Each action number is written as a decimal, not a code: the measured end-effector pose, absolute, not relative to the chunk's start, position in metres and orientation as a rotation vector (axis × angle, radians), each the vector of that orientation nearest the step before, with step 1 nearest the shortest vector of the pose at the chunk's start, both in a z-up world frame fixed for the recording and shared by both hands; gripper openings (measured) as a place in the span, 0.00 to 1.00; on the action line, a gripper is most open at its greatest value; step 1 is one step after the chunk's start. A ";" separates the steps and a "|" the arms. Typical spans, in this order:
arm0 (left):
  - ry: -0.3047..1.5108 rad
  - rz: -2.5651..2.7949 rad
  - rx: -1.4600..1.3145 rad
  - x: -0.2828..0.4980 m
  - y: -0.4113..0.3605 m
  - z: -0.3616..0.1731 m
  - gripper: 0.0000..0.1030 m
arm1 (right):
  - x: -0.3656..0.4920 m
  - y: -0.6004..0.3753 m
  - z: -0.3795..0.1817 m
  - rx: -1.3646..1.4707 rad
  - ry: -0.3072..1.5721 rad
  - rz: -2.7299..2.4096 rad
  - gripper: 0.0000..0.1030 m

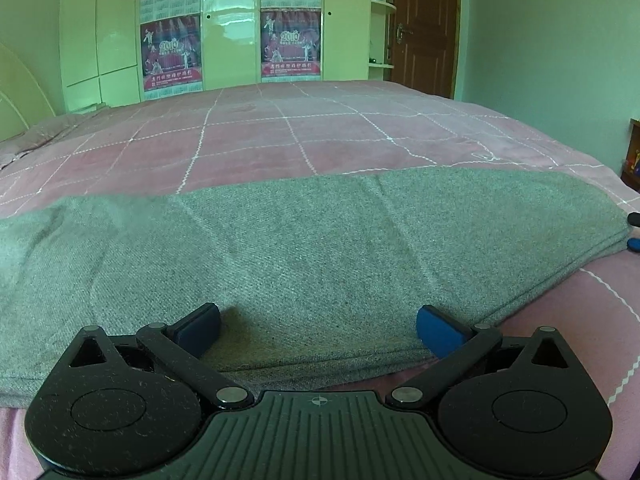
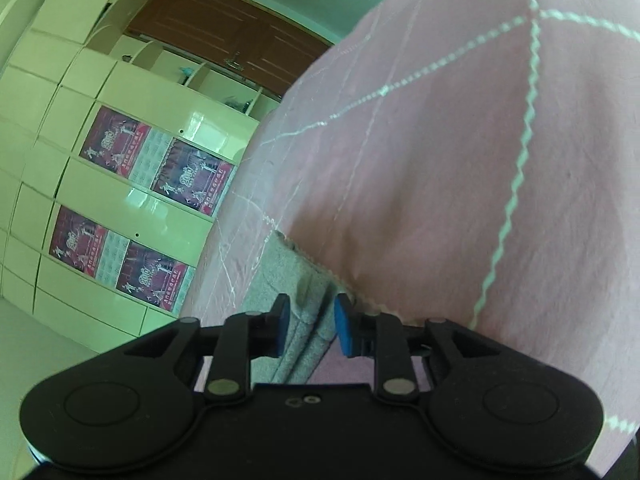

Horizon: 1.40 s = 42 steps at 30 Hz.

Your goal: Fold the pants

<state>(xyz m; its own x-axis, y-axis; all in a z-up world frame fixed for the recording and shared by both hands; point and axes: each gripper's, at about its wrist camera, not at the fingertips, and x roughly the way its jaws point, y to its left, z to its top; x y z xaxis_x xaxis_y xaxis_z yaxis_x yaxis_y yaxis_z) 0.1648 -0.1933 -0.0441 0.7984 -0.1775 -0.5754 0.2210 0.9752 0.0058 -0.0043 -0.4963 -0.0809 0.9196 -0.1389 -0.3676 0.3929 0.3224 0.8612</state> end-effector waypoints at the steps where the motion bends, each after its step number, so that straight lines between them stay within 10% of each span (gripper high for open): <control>1: 0.610 -0.214 0.074 0.165 -0.194 -0.044 1.00 | -0.003 -0.496 -0.082 1.205 0.244 -0.353 0.21; 5: 0.612 -0.215 0.072 0.166 -0.193 -0.044 1.00 | 0.017 -0.496 -0.078 1.216 0.310 -0.379 0.40; 11: 0.614 -0.219 0.066 0.168 -0.192 -0.044 1.00 | 0.029 -0.492 -0.062 1.236 0.427 -0.388 0.42; 18: 0.610 -0.218 0.064 0.168 -0.193 -0.045 1.00 | 0.037 -0.491 -0.075 1.274 0.421 -0.379 0.37; 20: 0.614 -0.217 0.064 0.168 -0.193 -0.045 1.00 | 0.044 -0.490 -0.070 1.219 0.441 -0.371 0.04; 26: 0.613 -0.224 0.054 0.169 -0.190 -0.046 1.00 | 0.021 -0.454 -0.013 0.906 0.193 -0.216 0.03; 30: 0.628 -0.212 0.063 0.171 -0.192 -0.040 1.00 | 0.021 -0.487 -0.095 1.207 0.364 -0.385 0.02; 42: 0.658 -0.153 0.085 0.169 -0.209 -0.045 1.00 | 0.020 -0.486 -0.093 1.166 0.325 -0.336 0.09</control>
<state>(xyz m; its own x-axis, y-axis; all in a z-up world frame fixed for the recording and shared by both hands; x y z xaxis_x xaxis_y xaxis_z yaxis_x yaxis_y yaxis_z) 0.1685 -0.2092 -0.0446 0.7806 -0.1141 -0.6145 0.1680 0.9853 0.0305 0.0200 -0.4861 -0.0931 0.9045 -0.0883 -0.4171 0.4198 0.3557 0.8350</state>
